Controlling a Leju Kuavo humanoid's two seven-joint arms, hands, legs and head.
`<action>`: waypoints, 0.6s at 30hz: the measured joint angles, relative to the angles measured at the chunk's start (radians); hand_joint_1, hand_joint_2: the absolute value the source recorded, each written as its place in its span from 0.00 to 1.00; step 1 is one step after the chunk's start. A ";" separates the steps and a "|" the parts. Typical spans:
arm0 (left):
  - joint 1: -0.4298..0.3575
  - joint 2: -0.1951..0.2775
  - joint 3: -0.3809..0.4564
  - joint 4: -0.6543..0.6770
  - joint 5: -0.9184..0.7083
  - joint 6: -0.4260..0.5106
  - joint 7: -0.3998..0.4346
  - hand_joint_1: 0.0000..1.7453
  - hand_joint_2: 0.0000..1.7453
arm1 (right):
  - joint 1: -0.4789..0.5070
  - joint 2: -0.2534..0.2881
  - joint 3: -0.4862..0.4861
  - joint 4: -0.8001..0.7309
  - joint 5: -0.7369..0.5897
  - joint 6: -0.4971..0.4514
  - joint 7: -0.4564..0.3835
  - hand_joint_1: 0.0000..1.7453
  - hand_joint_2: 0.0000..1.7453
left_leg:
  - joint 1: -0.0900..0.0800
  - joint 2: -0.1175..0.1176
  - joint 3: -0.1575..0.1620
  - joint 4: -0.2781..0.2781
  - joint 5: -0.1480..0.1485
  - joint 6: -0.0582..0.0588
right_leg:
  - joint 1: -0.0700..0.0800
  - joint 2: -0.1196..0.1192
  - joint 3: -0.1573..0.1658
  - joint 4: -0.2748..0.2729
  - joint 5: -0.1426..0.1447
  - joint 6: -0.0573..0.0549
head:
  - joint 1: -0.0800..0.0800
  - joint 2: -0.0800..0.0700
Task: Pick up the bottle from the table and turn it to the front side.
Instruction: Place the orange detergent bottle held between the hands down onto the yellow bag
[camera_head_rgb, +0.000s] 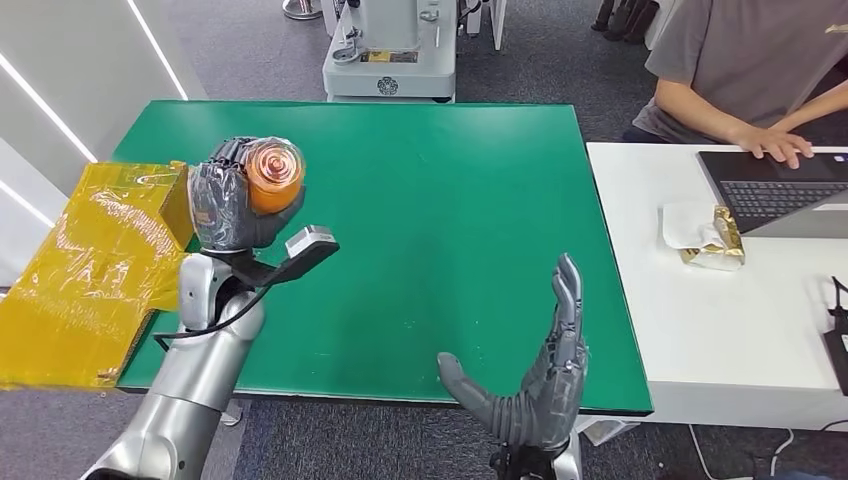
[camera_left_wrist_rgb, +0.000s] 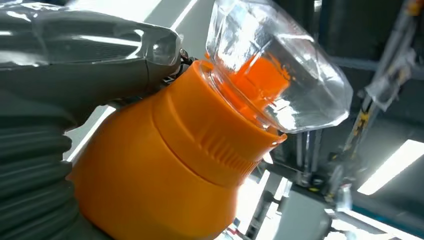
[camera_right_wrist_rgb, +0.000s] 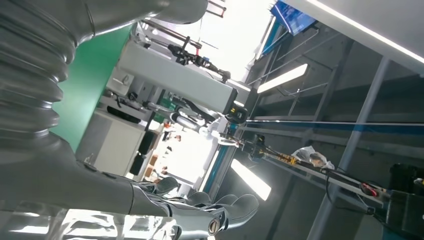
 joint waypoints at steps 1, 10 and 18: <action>-0.011 0.014 0.019 0.016 -0.103 0.000 0.040 1.00 1.00 | -0.002 -0.001 0.003 0.003 -0.004 0.000 0.000 0.00 1.00 | 0.000 0.000 0.000 0.000 0.000 0.000 | 0.000 0.000 0.000 0.000 0.000 0.000 | 0.000 0.000; -0.033 0.181 -0.039 0.084 -0.389 0.000 0.426 1.00 1.00 | -0.009 -0.005 0.014 0.021 -0.026 0.000 0.000 0.00 1.00 | 0.000 0.001 0.000 0.000 0.000 0.000 | 0.000 0.001 -0.001 0.000 -0.001 0.000 | 0.000 0.000; -0.069 0.312 -0.291 0.196 -0.390 0.000 0.564 1.00 1.00 | -0.017 -0.014 0.034 0.030 -0.037 0.000 0.000 0.00 1.00 | 0.000 0.002 0.000 0.000 0.000 0.000 | 0.000 0.002 -0.001 0.000 -0.001 -0.001 | 0.000 0.000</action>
